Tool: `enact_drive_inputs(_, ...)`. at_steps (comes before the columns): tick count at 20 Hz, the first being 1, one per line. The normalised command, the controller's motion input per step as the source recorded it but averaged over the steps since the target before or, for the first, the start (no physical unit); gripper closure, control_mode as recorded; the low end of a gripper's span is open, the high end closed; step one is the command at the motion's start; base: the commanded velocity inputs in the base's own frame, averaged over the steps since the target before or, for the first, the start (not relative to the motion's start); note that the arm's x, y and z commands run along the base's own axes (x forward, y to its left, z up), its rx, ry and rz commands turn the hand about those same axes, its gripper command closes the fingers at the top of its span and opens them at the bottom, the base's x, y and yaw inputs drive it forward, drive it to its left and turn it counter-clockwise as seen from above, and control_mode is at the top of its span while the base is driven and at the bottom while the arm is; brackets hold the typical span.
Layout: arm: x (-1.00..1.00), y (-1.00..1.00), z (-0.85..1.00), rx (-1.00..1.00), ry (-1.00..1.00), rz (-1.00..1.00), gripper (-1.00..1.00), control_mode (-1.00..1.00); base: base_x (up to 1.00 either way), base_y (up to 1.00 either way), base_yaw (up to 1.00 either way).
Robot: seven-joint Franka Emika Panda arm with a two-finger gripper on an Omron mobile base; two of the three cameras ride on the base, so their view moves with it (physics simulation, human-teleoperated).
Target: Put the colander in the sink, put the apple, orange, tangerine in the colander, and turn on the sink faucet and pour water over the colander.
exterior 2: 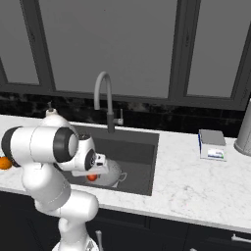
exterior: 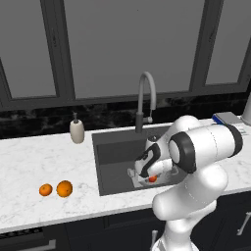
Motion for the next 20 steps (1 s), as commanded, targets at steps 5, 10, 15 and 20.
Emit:
enact_drive_inputs(5,0.02,0.00,-0.17,0.00,0.02,0.04,1.00,-1.00,0.00,0.00,0.00)
enact_drive_inputs(10,0.09,0.00,-0.11,0.00,0.01,0.03,1.00,-1.00,0.00,0.00,0.00)
enact_drive_inputs(15,0.23,0.00,-0.10,0.00,0.00,0.03,1.00,-1.00,0.00,0.00,0.00)
enact_drive_inputs(20,0.21,0.00,-0.07,0.00,0.00,0.02,1.00,-1.00,0.00,0.00,0.00)
